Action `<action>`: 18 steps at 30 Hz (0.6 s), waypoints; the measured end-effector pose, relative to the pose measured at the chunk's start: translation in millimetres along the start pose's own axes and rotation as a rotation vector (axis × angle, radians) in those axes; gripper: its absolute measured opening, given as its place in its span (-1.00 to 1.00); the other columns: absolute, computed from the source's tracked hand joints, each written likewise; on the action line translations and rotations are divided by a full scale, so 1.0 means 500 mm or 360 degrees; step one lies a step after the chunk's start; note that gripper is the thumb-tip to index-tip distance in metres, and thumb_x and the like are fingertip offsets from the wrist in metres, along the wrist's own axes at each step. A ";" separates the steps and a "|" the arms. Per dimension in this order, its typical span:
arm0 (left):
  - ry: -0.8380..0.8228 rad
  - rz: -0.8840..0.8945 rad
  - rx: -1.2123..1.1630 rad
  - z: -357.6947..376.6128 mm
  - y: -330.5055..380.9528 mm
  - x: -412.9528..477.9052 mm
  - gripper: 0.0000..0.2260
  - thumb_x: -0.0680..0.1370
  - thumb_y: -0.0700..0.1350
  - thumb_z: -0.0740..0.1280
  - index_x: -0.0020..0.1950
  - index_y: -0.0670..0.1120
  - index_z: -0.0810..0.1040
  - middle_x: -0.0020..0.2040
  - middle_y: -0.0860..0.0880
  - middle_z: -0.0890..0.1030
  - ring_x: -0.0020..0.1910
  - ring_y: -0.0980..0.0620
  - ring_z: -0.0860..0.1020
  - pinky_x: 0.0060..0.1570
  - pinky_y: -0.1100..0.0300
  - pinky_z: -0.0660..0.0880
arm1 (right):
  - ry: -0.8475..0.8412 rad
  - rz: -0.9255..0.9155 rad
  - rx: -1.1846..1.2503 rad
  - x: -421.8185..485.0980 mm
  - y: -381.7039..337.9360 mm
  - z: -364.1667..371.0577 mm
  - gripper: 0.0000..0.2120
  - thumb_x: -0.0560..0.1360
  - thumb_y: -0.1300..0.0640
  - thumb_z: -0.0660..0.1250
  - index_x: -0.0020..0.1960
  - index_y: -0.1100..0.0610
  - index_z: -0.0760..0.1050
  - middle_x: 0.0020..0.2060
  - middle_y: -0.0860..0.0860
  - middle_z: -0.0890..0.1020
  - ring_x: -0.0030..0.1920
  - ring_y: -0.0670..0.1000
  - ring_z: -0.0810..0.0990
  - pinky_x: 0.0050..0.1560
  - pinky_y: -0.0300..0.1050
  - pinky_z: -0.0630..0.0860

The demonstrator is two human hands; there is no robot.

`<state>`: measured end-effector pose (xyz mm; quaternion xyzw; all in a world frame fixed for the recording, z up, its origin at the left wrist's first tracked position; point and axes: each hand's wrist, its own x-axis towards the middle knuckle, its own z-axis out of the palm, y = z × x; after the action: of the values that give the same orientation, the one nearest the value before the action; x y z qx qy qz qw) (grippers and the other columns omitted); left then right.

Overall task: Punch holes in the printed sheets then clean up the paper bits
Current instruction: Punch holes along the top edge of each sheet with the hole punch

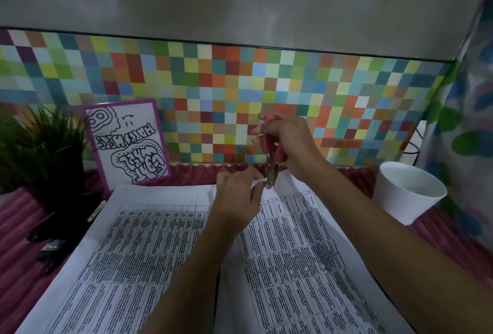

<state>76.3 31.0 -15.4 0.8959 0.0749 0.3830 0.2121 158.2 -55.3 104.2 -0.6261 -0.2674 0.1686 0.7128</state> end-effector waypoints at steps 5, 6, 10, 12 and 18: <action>-0.0034 -0.0017 -0.0087 -0.023 -0.003 0.005 -0.85 0.54 -0.03 0.27 -0.07 -0.07 0.58 -0.21 0.10 0.60 -0.25 0.04 0.53 -0.02 0.17 0.14 | 0.0004 -0.0027 -0.0142 0.003 -0.020 -0.019 -0.73 0.47 0.40 0.28 0.16 0.28 0.55 -0.10 0.20 0.65 -0.30 0.10 0.60 -0.34 -0.16 0.54; -0.0040 -0.0025 -0.0138 -0.028 -0.005 0.006 -0.85 0.54 -0.03 0.28 -0.08 -0.07 0.58 -0.23 0.14 0.56 -0.26 0.07 0.50 0.02 0.13 0.20 | 0.0036 -0.0003 -0.0117 0.007 -0.024 -0.026 -0.76 0.48 0.39 0.28 0.13 0.31 0.55 -0.11 0.20 0.65 -0.33 0.10 0.58 -0.34 -0.13 0.52; -0.0140 -0.0093 -0.0326 -0.027 -0.022 0.007 -0.91 0.52 0.05 0.28 -0.09 0.08 0.55 -0.24 0.16 0.57 -0.16 -0.04 0.57 0.04 -0.07 0.48 | 0.0167 0.0017 -0.0129 0.023 -0.025 -0.057 -0.84 0.53 0.26 0.28 0.00 0.34 0.58 -0.36 0.16 0.59 -0.44 0.09 0.53 -0.39 -0.12 0.48; -0.0186 -0.0134 -0.0366 -0.024 -0.024 0.007 -0.91 0.51 0.11 0.27 -0.05 0.16 0.52 -0.18 0.15 0.61 -0.08 -0.11 0.58 0.02 -0.10 0.51 | 0.0204 0.0036 -0.0091 0.027 -0.020 -0.069 -0.84 0.53 0.23 0.26 -0.09 0.31 0.57 -0.40 0.15 0.57 -0.46 0.10 0.50 -0.39 -0.11 0.45; -0.0170 -0.0088 -0.0381 -0.030 -0.019 0.006 -0.96 0.48 0.02 0.33 -0.11 0.09 0.55 -0.21 0.23 0.57 -0.14 -0.02 0.59 0.02 -0.08 0.51 | 0.0280 0.0021 -0.0142 0.030 -0.009 -0.093 -0.73 0.54 0.19 0.24 -0.03 0.41 0.58 -0.43 0.15 0.56 -0.46 0.11 0.48 -0.39 -0.09 0.41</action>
<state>67.9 45.4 -8.7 0.8810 0.0420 0.3349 0.3316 197.6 -84.7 107.7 -0.6714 -0.2068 0.1057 0.7037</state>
